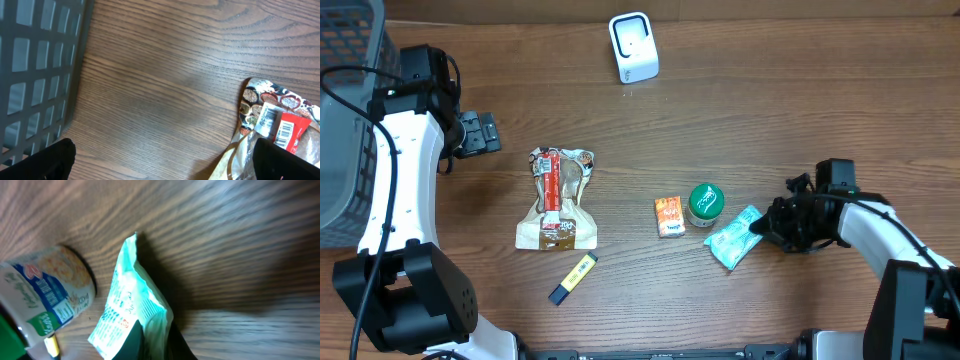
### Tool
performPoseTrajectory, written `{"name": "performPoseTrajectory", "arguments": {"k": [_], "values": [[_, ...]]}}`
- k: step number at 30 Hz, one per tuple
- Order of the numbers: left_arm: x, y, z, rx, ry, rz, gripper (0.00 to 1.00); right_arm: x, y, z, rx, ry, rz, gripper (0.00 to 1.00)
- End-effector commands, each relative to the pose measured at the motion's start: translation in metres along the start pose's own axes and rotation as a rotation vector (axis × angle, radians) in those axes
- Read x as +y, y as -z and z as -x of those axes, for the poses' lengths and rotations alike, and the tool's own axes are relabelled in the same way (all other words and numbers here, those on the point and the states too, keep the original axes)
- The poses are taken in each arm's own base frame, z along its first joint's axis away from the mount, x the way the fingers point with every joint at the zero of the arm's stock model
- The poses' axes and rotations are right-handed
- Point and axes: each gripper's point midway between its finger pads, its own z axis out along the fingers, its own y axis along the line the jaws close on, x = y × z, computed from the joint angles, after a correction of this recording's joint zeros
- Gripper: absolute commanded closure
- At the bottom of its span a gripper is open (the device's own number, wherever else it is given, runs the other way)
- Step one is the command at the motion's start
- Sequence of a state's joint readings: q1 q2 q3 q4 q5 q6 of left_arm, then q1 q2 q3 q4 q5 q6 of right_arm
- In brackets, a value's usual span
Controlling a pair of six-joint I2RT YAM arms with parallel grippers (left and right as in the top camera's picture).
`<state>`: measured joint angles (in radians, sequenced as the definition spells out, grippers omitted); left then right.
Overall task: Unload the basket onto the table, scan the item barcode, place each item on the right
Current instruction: 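Grasp the mint-green pack edge with the right gripper, then carry the mint-green pack with the right gripper to the white scanner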
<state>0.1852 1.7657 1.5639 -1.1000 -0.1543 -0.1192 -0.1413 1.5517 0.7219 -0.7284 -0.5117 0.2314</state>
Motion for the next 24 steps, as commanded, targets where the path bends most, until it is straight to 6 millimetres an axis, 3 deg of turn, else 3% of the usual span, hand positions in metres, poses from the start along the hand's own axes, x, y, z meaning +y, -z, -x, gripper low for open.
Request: {"name": "performPoseTrajectory", "arguments": {"k": [1,6,10,15,20,24], "values": [[0.000,0.000,0.001,-0.002,-0.016,-0.002,0.00,0.016,0.035,0.033,-0.072,0.123,0.001,0.96],[0.000,0.000,0.001,-0.002,-0.016,-0.002,0.00,0.037,0.064,0.053,-0.117,0.138,0.033,0.96],[0.000,0.000,0.001,-0.002,-0.016,-0.002,0.00,0.066,0.080,0.069,-0.171,0.193,0.136,0.96],[0.000,0.000,0.001,-0.002,-0.016,-0.002,0.00,0.087,0.129,0.101,-0.297,0.245,0.035,0.97],[0.000,0.000,0.001,-0.002,-0.016,-0.002,0.00,0.143,0.193,0.112,-0.400,0.348,0.005,0.97],[0.000,0.000,0.001,-0.002,-0.016,-0.002,0.00,0.191,0.228,0.113,-0.478,0.450,-0.003,0.97]]}}
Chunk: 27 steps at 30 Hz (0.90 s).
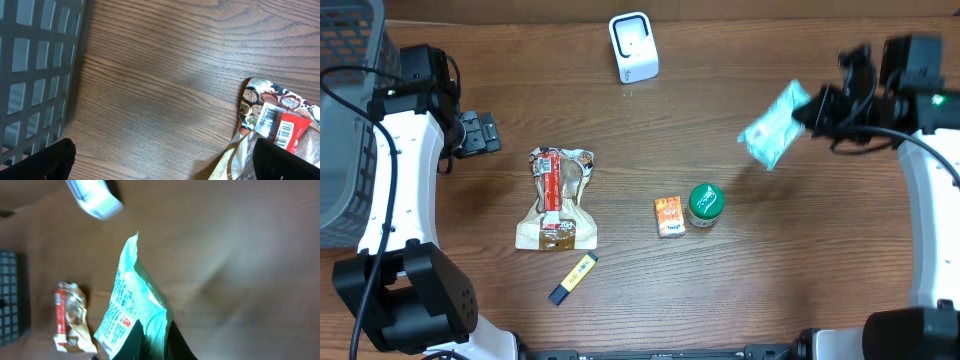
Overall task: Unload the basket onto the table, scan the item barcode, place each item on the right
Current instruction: 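Carry the mint-green pack with the right gripper to the white scanner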
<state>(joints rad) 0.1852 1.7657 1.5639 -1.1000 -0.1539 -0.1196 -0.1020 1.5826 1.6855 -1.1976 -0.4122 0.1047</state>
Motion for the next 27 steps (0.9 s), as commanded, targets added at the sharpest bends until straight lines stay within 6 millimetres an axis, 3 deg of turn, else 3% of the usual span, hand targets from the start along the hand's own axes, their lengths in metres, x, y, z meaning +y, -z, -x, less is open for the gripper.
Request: {"name": "performPoseTrajectory", "arguments": {"k": [1,4,6,12,16,19,21,27], "values": [[0.000,0.000,0.001,-0.002,-0.017,-0.001,0.00,0.036,0.020,0.030,-0.092,0.108,-0.008,0.97],[0.000,0.000,0.001,-0.002,-0.017,-0.001,0.00,0.064,0.021,0.052,-0.179,0.204,-0.035,0.97],[0.000,0.000,0.001,-0.002,-0.017,-0.001,0.00,0.072,0.019,0.067,-0.255,0.245,-0.085,0.97],[0.000,0.000,0.001,-0.002,-0.017,-0.001,0.00,0.108,-0.010,0.104,-0.425,0.399,-0.174,0.97],[0.000,0.000,0.001,-0.002,-0.017,-0.001,0.00,0.136,-0.053,0.120,-0.482,0.634,-0.235,0.97],[0.000,0.000,0.001,-0.002,-0.017,-0.001,0.00,0.147,-0.079,0.132,-0.533,0.696,-0.284,0.97],[0.000,0.000,0.001,-0.002,-0.017,-0.001,0.00,0.162,-0.110,0.140,-0.583,0.769,-0.291,0.96],[0.000,0.000,0.001,-0.002,-0.017,-0.001,0.00,0.173,-0.164,0.159,-0.702,0.823,-0.327,0.97]]}}
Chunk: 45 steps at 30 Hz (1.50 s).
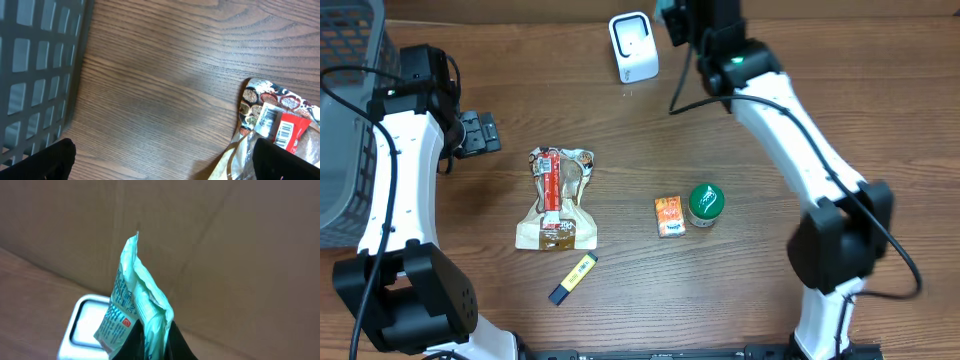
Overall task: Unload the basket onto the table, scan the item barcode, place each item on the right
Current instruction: 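Carry the mint-green pack with the right gripper to the white scanner, then hold the mint-green pack in front of the scanner window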
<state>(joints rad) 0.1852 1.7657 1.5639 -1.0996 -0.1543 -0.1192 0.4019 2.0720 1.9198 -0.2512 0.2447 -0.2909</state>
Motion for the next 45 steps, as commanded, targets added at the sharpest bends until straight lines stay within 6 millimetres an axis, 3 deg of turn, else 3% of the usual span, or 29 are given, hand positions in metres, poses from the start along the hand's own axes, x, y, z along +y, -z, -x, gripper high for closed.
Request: {"name": "performPoseTrajectory", "arguments": {"k": [1,9,21,28,40,45], "values": [[0.000,0.000,0.001,-0.002,-0.017,-0.002,0.00,-0.001,-0.023,0.002,-0.057,0.064,-0.078,0.97],[0.000,0.000,0.001,-0.002,-0.017,-0.002,0.00,0.014,-0.071,-0.012,-0.213,0.019,-0.118,0.96],[0.000,0.000,0.001,-0.002,-0.017,-0.002,0.00,0.035,-0.111,-0.067,-0.206,0.016,-0.124,0.96],[0.000,0.000,0.001,-0.002,-0.017,-0.002,0.00,0.053,-0.109,-0.066,-0.209,0.025,-0.102,0.97],[0.000,0.000,0.001,-0.002,-0.017,-0.002,0.00,0.117,-0.099,-0.076,-0.137,0.083,-0.013,0.96],[0.000,0.000,0.001,-0.002,-0.017,-0.002,0.00,0.111,-0.094,-0.084,-0.084,0.091,-0.127,0.97]]}}
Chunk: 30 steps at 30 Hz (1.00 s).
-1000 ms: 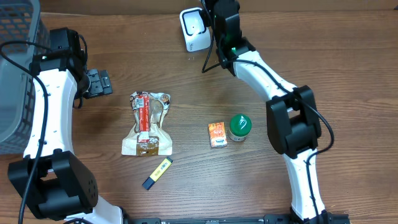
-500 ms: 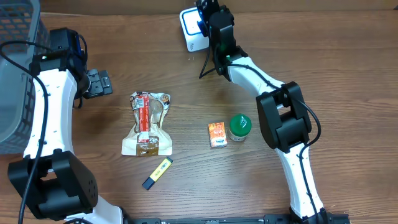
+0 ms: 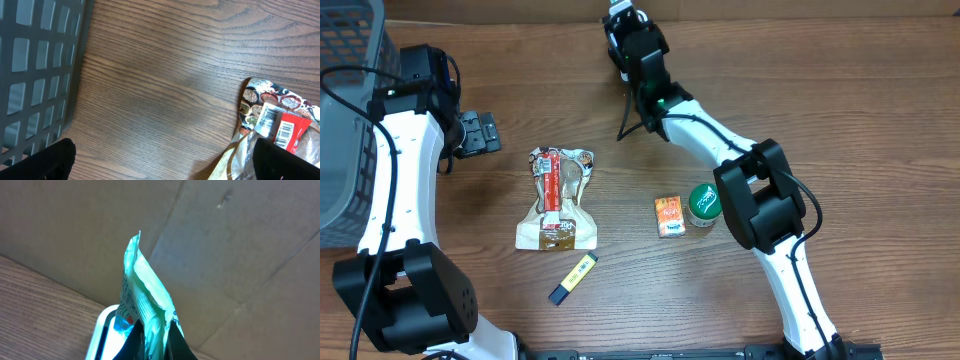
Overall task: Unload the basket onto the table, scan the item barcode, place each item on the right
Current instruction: 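Hold the mint-green pack in front of the scanner window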
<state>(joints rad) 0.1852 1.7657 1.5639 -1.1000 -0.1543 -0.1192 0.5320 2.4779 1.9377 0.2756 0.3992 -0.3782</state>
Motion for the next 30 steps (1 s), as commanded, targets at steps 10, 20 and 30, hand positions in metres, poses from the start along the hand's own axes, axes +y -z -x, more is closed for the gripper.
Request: {"name": "performPoseTrajectory", "arguments": {"k": [10,20,30], "values": [[0.000,0.000,0.001,-0.002,-0.016,-0.002,0.00,-0.004,0.009,-0.033,0.161,0.066,-0.106,0.96],[0.000,0.000,0.001,-0.002,-0.016,-0.002,0.00,0.029,0.022,-0.051,0.252,0.139,-0.032,0.96],[0.000,0.000,0.001,-0.002,-0.016,-0.002,0.00,0.055,0.028,-0.062,0.286,0.162,0.095,0.94]]}}
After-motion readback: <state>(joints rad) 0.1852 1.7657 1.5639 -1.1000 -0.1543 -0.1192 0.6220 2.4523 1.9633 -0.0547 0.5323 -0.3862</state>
